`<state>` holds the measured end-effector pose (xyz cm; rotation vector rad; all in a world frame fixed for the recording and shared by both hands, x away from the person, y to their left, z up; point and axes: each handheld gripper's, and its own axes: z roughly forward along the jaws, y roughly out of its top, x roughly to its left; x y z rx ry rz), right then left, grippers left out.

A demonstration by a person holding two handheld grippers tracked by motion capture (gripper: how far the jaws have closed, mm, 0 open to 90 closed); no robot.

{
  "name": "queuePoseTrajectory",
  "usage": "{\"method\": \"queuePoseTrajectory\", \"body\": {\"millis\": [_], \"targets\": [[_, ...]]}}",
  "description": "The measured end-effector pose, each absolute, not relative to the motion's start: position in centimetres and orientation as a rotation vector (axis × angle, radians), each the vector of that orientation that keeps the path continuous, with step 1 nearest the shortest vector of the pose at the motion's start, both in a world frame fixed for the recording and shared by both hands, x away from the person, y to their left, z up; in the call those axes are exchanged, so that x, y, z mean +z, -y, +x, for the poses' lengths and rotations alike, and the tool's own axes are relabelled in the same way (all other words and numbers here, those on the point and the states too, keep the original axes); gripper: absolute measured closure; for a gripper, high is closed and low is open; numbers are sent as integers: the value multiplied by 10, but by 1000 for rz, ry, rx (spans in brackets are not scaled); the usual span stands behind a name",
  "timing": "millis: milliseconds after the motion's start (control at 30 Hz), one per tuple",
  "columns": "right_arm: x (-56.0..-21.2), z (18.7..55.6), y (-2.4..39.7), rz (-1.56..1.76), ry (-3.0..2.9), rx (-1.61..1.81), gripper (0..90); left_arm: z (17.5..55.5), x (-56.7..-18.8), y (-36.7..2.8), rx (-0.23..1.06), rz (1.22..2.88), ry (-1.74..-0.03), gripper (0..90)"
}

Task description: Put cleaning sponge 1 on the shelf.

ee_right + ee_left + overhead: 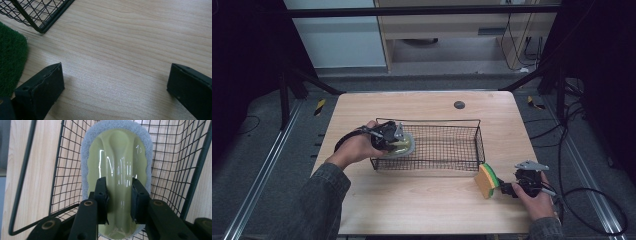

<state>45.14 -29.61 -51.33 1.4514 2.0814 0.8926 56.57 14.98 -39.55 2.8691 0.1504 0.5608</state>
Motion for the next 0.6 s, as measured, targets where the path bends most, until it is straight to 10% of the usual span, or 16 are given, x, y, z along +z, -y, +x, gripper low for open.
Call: {"method": "queuePoseTrajectory", "body": {"millis": [600], "targets": [[-514,452,296,1447,-2081,890,11,569,-409,-144,503,2904,-164,706]]}}
